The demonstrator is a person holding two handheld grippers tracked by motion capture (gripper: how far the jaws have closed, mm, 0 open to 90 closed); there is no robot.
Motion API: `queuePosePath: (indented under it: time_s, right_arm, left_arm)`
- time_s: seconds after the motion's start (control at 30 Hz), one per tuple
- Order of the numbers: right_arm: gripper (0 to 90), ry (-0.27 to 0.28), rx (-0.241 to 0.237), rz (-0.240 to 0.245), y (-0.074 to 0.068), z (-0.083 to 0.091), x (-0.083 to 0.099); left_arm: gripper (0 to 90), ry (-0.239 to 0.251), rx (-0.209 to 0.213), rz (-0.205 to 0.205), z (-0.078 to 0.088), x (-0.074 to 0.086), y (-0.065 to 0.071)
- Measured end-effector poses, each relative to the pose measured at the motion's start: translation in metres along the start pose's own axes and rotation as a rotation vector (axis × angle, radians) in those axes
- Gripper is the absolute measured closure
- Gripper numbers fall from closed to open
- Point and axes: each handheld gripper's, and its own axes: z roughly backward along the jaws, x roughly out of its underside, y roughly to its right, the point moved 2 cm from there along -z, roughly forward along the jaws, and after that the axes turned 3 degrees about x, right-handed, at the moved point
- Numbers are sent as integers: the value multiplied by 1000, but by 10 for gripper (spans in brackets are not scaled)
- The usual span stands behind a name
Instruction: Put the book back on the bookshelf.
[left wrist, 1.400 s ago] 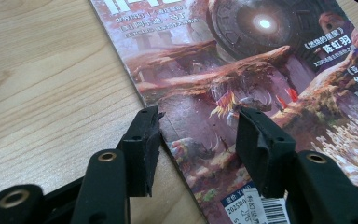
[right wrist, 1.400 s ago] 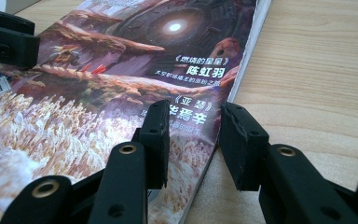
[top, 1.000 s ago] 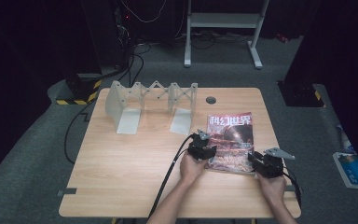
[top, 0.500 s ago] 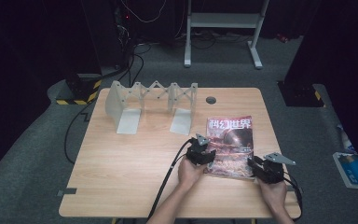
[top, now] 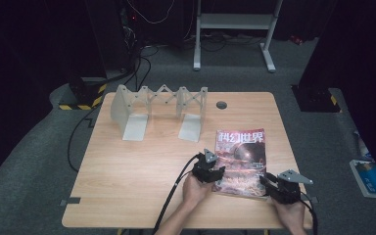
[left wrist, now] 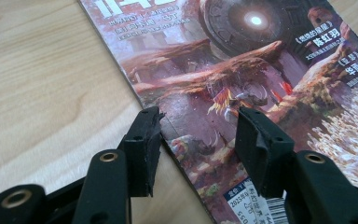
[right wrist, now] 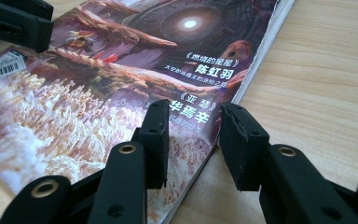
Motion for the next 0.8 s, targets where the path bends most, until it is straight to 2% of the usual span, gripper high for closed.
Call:
queuePosePath:
  time_s: [0.23,0.47,0.8]
  right_arm:
    - [630,-13,-23,-12,-5,7,5]
    - [631,-16,-47,24,-10,15,10]
    - [632,-24,-74,58,-16,23,15]
  left_arm:
    - [504,-9,3,-8,9,7,5]
    - [502,-26,16,-11,18,14,10]
    - [501,-21,19,-12,30,26,16]
